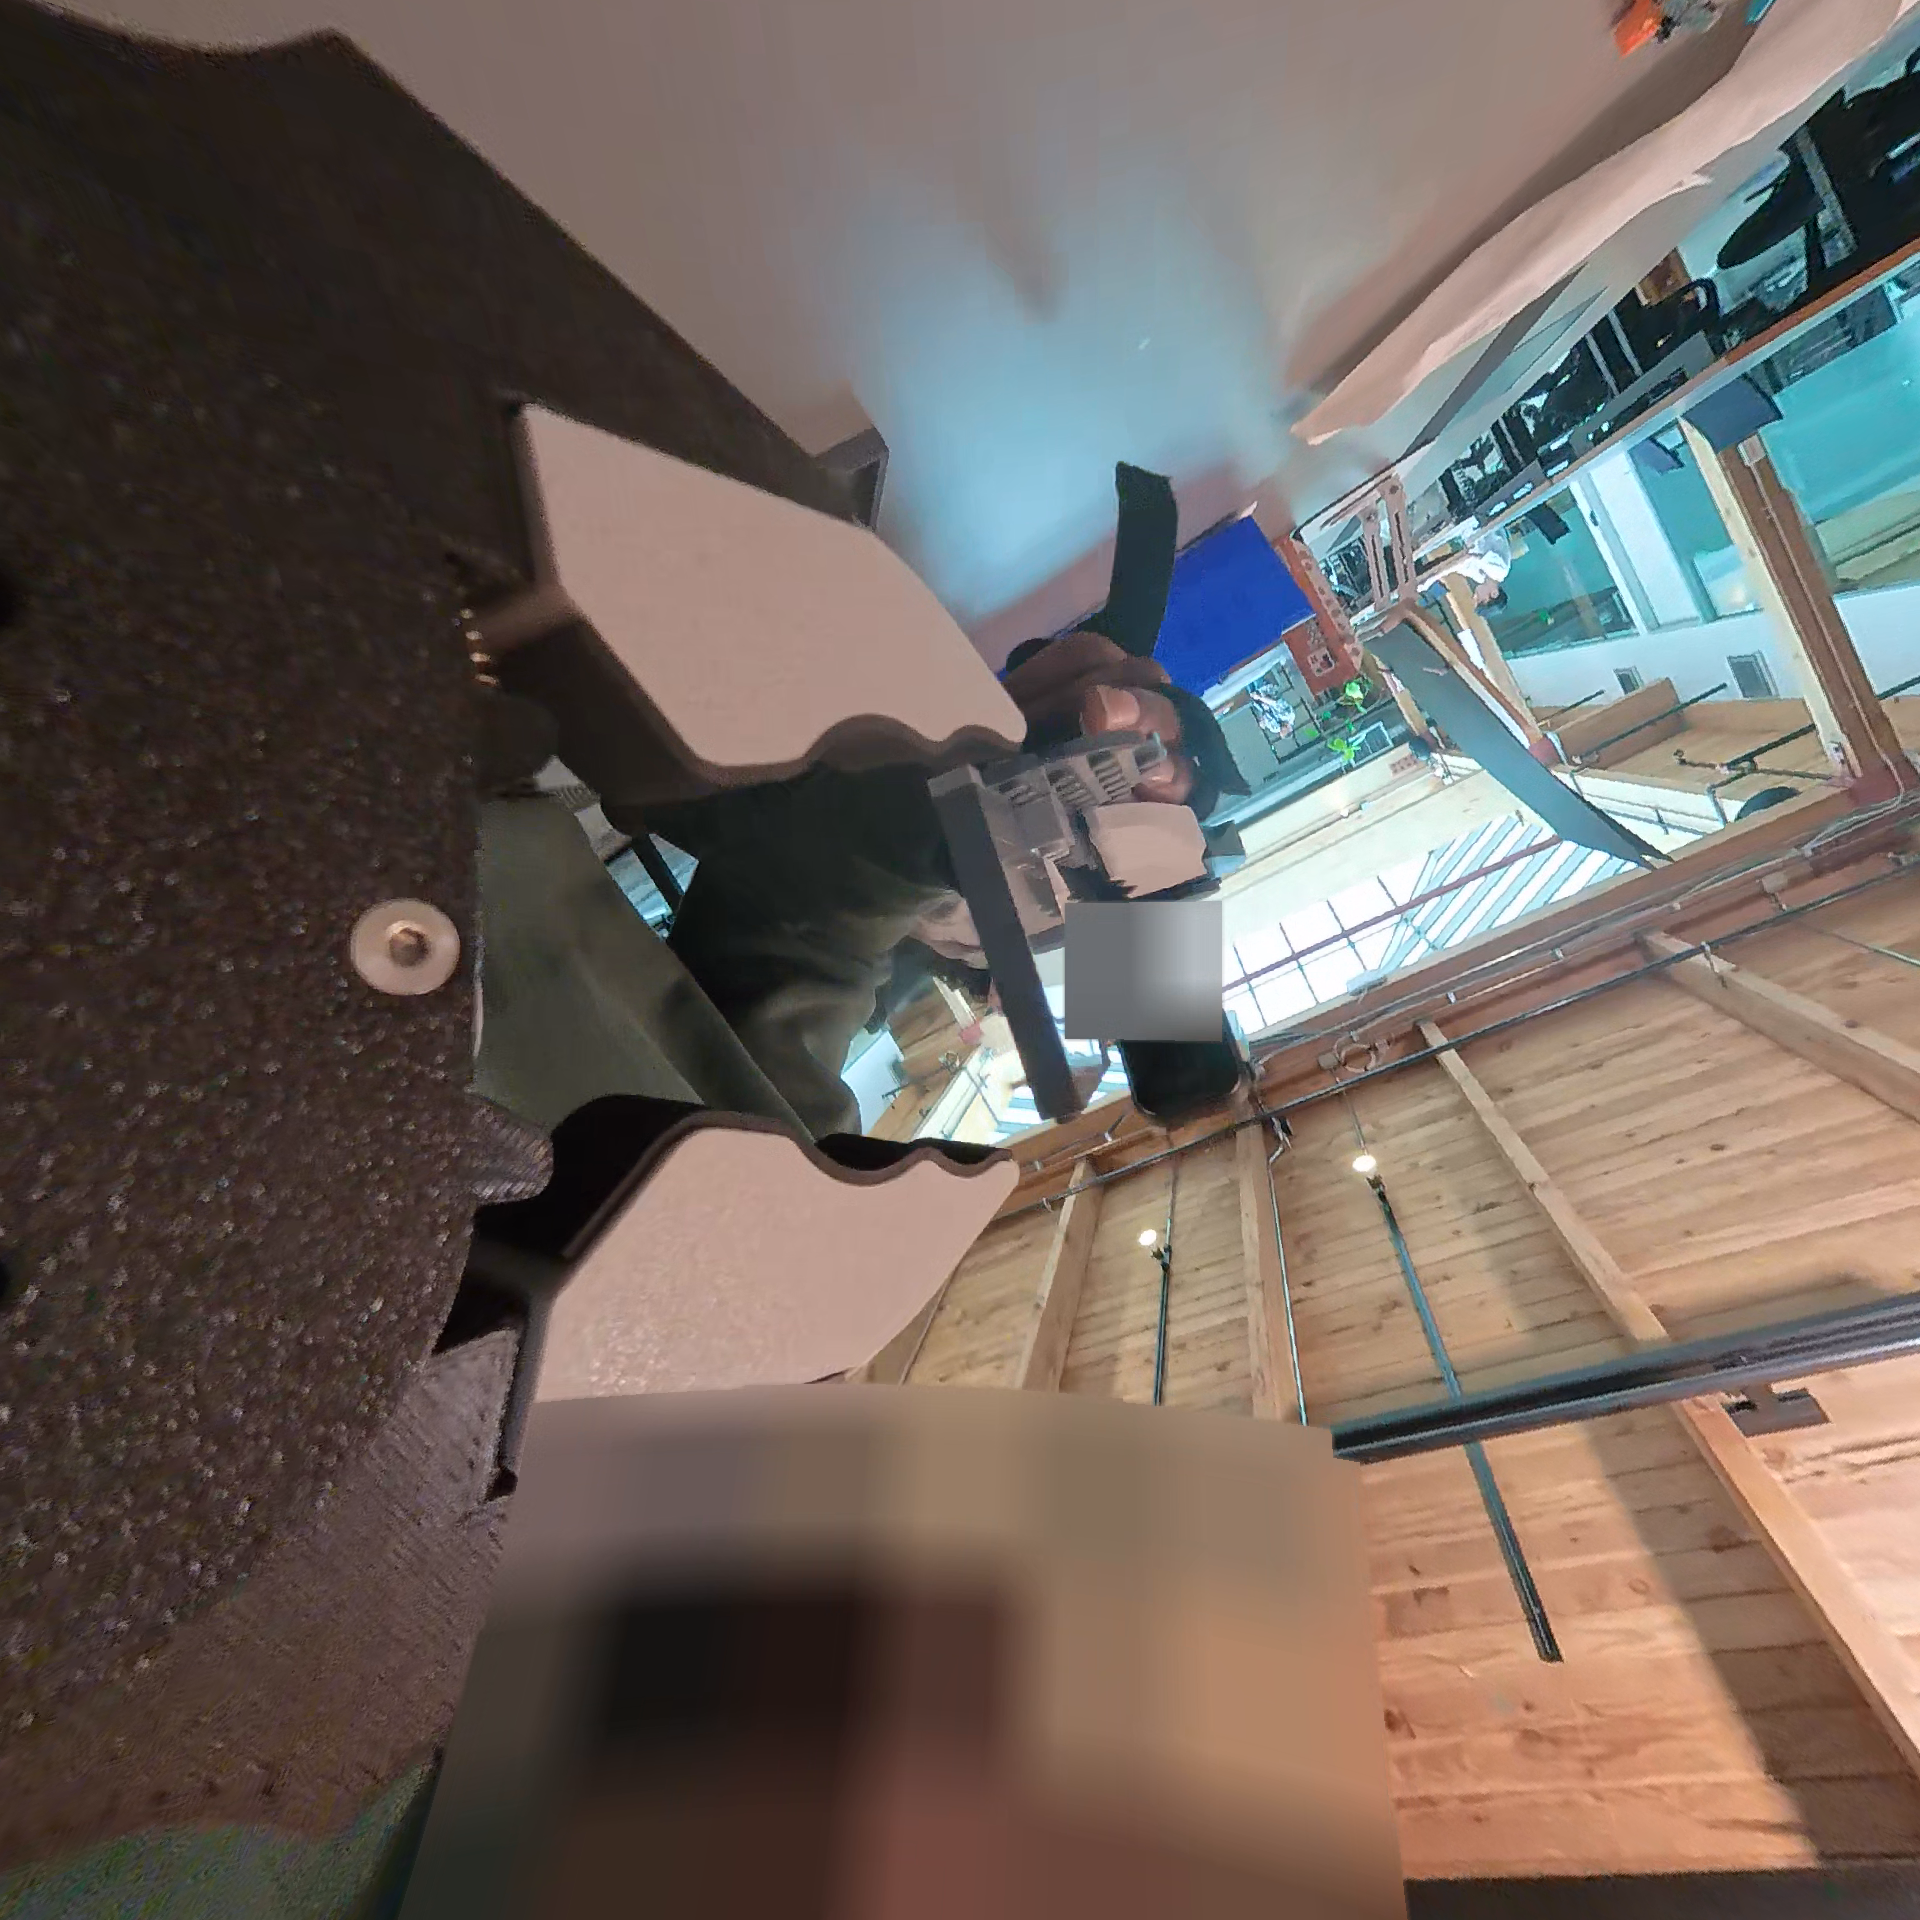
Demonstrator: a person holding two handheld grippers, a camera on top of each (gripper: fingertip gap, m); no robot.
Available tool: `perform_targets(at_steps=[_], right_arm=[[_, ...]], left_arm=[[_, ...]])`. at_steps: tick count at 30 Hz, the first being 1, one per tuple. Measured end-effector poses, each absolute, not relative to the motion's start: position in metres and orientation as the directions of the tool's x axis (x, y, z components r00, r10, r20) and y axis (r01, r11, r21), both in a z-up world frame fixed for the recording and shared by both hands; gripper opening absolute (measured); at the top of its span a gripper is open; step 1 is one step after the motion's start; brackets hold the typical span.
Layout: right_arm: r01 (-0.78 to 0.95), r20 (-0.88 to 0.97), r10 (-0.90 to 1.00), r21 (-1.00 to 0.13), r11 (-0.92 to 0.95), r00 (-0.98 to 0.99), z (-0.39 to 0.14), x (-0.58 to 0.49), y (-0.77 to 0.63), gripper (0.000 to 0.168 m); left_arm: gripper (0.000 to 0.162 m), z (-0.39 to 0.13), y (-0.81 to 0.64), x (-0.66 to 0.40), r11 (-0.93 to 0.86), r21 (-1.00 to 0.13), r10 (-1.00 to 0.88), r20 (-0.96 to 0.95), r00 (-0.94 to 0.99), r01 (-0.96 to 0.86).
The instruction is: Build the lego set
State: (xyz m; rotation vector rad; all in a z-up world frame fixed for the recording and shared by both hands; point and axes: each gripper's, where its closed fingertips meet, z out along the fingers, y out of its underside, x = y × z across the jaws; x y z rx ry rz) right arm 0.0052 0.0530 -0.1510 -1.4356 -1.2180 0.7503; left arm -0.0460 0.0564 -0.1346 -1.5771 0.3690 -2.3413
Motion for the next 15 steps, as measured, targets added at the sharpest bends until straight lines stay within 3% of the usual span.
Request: perform_targets(at_steps=[4,10,13,15], right_arm=[[0.224,0.056,0.955,-0.975,-0.011,0.29,-0.154,0.009,0.053,0.007],[0.2,-0.07,0.957,-0.971,-0.131,0.283,-0.168,0.015,0.054,0.007],[0.211,-0.097,0.959,-0.965,-0.157,0.267,-0.176,0.011,0.052,0.007],[0.226,-0.097,0.96,-0.961,-0.159,0.262,-0.182,0.008,0.05,0.007]], left_arm=[[0.073,-0.146,0.058,-0.046,-0.875,-0.477,-0.481,0.832,-0.276,0.085],[0.074,-0.159,0.058,-0.043,-0.46,-0.888,-0.887,0.46,-0.022,-0.027],[0.061,-0.16,0.057,-0.037,-0.213,-0.971,-0.977,0.211,0.03,-0.11],[0.042,-0.164,0.053,-0.032,-0.088,-0.982,-0.996,0.086,0.02,-0.167]])
